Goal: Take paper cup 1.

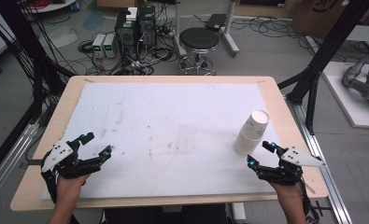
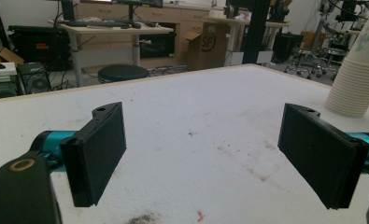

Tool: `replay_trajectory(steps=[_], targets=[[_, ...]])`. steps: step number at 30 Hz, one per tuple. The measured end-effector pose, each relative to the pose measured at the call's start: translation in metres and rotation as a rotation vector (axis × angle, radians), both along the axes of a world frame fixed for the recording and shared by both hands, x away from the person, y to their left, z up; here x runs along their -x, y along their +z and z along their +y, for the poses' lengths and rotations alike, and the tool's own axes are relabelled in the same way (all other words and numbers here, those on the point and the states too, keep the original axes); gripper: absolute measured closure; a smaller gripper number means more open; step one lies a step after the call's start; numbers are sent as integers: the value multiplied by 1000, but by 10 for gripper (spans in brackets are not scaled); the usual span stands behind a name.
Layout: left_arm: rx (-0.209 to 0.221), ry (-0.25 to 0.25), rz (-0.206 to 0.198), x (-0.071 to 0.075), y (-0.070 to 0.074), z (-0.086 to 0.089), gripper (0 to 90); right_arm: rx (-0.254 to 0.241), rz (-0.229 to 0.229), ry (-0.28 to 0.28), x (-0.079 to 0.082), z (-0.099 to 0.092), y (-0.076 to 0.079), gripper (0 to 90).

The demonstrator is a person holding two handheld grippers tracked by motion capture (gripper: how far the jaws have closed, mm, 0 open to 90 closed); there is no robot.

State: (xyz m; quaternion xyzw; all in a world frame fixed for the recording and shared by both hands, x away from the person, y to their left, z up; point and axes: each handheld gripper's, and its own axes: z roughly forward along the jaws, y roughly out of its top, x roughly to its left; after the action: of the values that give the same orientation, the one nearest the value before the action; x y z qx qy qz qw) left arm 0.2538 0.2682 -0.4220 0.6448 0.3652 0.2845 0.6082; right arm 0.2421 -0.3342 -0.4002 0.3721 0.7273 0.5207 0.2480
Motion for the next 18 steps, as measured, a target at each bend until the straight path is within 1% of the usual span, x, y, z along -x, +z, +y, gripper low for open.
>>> replay_trajectory(steps=[5,8,10,11,12,15,18], targets=[[4,1,1,-1,-1,0,152,0,3,-2,0,-1,0,199],[0,-2,2,-2,-2,-1,151,-5,2,-3,-1,-1,0,199],[9,0,4,-3,-2,-2,152,-10,0,-4,-2,-3,0,199],[6,1,5,-3,-2,-2,152,-10,0,-4,-2,-3,0,199],[3,1,7,-3,-3,-2,152,-19,3,-6,-1,-4,0,199],[9,2,9,-3,-3,-1,152,-20,10,-10,-1,-5,-1,199],[13,6,5,-3,-3,0,151,-10,13,-18,-2,-6,-1,198]])
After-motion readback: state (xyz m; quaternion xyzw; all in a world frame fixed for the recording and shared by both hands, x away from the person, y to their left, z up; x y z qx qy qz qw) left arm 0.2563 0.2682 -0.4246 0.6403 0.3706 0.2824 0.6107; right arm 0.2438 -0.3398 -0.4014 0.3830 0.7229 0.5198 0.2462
